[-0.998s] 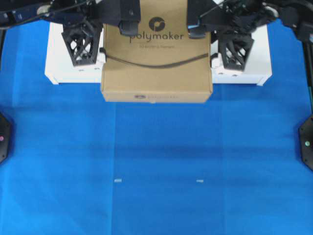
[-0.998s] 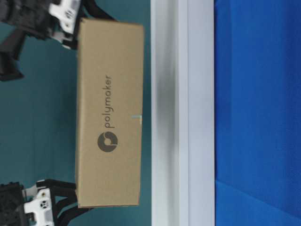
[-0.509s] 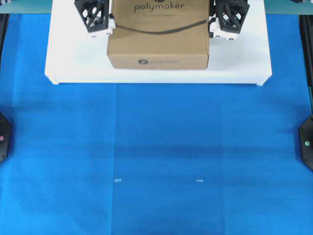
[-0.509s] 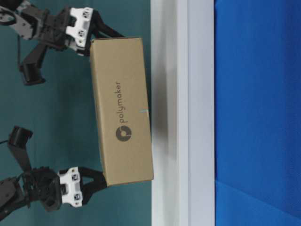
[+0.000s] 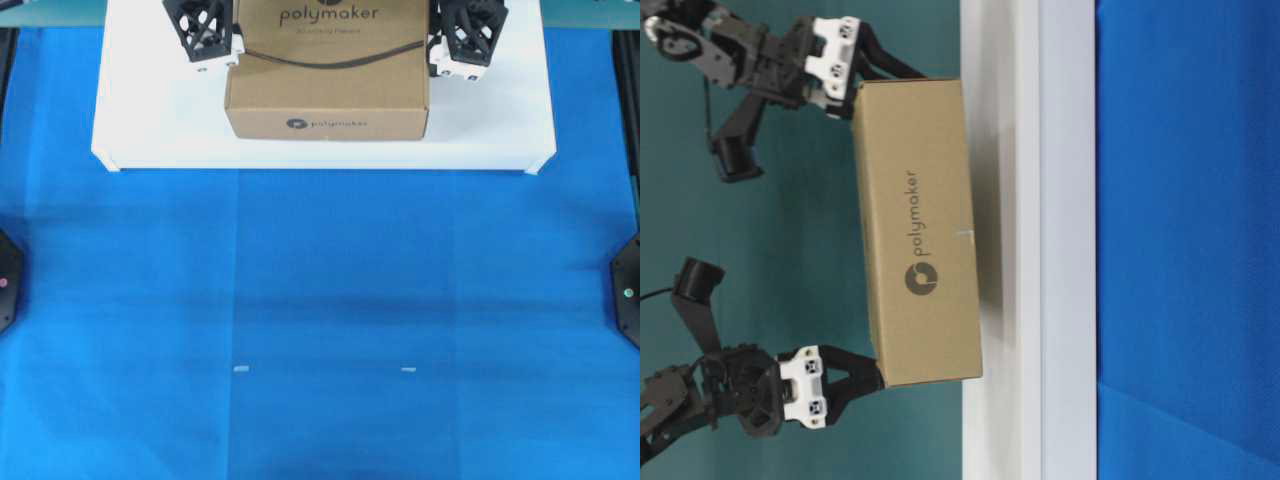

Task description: Place the cardboard box on the stand after clamping it between your arms.

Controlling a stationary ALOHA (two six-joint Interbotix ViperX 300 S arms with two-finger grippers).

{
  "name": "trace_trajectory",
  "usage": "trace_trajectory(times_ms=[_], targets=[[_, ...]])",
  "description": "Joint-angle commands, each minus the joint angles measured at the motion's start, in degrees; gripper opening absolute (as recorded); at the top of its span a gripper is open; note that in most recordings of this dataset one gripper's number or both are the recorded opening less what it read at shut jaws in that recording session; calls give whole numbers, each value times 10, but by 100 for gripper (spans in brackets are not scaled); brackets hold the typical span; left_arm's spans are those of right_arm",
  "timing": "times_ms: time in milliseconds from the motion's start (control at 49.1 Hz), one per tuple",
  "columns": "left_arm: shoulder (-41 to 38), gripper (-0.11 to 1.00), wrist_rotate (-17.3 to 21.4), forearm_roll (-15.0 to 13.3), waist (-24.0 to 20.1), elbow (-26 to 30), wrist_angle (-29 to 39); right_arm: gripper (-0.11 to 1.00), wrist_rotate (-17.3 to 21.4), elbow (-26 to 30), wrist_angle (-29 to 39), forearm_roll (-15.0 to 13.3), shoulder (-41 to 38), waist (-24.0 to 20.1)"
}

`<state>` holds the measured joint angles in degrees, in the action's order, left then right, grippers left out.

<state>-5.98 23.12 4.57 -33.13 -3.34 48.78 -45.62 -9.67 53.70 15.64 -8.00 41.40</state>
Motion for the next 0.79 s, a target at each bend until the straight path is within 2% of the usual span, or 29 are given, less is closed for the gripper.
trace_trajectory(times_ms=[0, 122, 448, 774], targets=[[6, 84, -9, -14, 26, 38, -96, 98, -4, 22, -56, 52, -4, -25], [5, 84, -7, -14, 21, 10, -123, 98, -20, 16, -75, 52, -14, -23], [7, 84, -6, -14, 16, -68, -162, 98, -22, 5, -82, 51, -30, -14], [36, 84, -6, -15, 1, -124, -171, 98, -20, -47, -96, 51, -16, 19]])
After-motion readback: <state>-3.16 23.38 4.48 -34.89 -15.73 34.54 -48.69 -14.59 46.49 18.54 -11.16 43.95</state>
